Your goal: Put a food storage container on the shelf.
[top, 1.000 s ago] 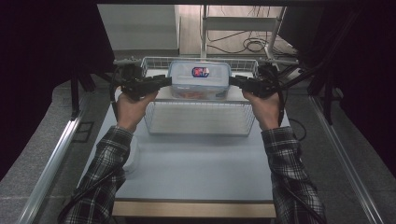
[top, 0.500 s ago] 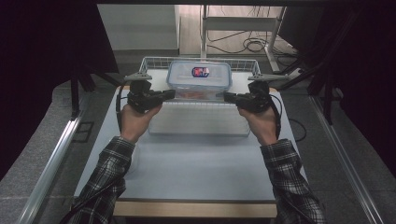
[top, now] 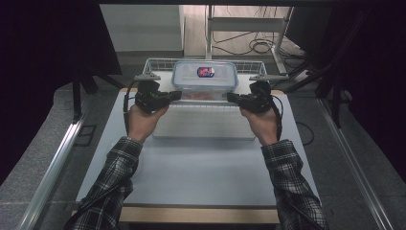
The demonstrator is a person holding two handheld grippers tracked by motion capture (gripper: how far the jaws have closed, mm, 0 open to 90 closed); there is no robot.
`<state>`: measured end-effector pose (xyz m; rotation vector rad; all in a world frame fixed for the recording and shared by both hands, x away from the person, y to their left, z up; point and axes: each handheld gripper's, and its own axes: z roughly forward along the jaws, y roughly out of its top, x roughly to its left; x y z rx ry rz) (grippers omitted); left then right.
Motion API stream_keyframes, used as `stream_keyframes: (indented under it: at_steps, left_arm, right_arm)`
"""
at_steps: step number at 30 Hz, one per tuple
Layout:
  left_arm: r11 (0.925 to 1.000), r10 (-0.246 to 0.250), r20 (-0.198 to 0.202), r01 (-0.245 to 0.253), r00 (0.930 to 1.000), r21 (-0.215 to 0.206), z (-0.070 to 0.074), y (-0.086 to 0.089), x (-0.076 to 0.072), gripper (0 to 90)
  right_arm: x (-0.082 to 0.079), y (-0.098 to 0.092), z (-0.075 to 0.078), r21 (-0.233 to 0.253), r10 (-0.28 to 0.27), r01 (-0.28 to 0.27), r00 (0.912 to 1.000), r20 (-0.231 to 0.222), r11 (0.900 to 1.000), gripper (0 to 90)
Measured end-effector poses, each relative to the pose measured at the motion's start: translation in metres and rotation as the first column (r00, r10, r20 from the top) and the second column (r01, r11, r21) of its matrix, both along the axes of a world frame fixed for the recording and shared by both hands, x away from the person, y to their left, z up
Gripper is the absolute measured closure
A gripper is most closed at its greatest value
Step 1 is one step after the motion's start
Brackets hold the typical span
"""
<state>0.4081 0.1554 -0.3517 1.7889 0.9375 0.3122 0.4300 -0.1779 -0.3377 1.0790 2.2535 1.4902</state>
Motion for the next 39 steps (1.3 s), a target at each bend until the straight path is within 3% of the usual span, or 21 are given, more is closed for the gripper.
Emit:
stream_keyframes:
  at_steps: [6, 11, 12, 17, 18, 26, 29, 35, 39]
  left_arm:
    - [0.9997, -0.022, 0.008, 0.022, 0.9997, -0.011, -0.001, 0.000, -0.005, 87.4]
    - [0.9992, -0.039, 0.022, 0.039, 0.9990, -0.007, -0.006, 0.000, -0.016, 70.9]
    - [0.9992, -0.039, 0.035, 0.039, 0.9986, 0.009, -0.008, 0.000, -0.020, 70.9]
    - [0.9988, -0.044, 0.046, 0.043, 0.9980, 0.024, -0.015, 0.000, -0.029, 51.2]
    - [0.9990, -0.041, 0.046, 0.040, 0.9981, 0.022, -0.018, 0.000, -0.032, 47.7]
    - [0.9985, -0.046, 0.046, 0.045, 0.9979, 0.032, -0.033, -0.002, -0.045, 27.8]
    - [0.9983, -0.045, 0.030, 0.044, 0.9986, 0.038, -0.041, -0.002, -0.053, 18.9]
    - [0.9988, -0.036, 0.017, 0.036, 0.9992, 0.034, -0.049, -0.001, -0.064, 9.1]
    - [0.9977, -0.035, 0.017, 0.033, 0.9993, 0.059, -0.057, -0.003, -0.076, 5.9]
  right_arm:
    - [-0.001, 0.001, -0.001, -0.011, 0.004, -0.004, 0.9999, 0.010, 1.000, 88.8]
    - [-0.009, -0.003, -0.006, -0.009, 0.017, -0.016, 0.9997, 0.019, 1.000, 83.1]
    - [-0.011, -0.004, -0.007, -0.011, 0.020, -0.020, 0.9995, 0.023, 1.000, 81.5]
    - [-0.021, -0.006, -0.009, -0.023, 0.030, -0.029, 0.9987, 0.041, 0.999, 71.4]
    - [-0.025, -0.007, -0.010, -0.024, 0.034, -0.033, 0.9983, 0.047, 0.999, 65.5]
    - [-0.038, -0.009, -0.020, -0.048, 0.057, -0.054, 0.9973, 0.047, 0.997, 47.0]
    - [-0.047, -0.009, -0.026, -0.062, 0.065, -0.062, 0.9969, 0.045, 0.996, 38.3]
    - [-0.060, -0.009, -0.035, -0.071, 0.086, -0.083, 0.9949, 0.051, 0.994, 27.0]
    - [-0.066, -0.010, -0.040, -0.068, 0.090, -0.086, 0.9942, 0.059, 0.994, 20.0]
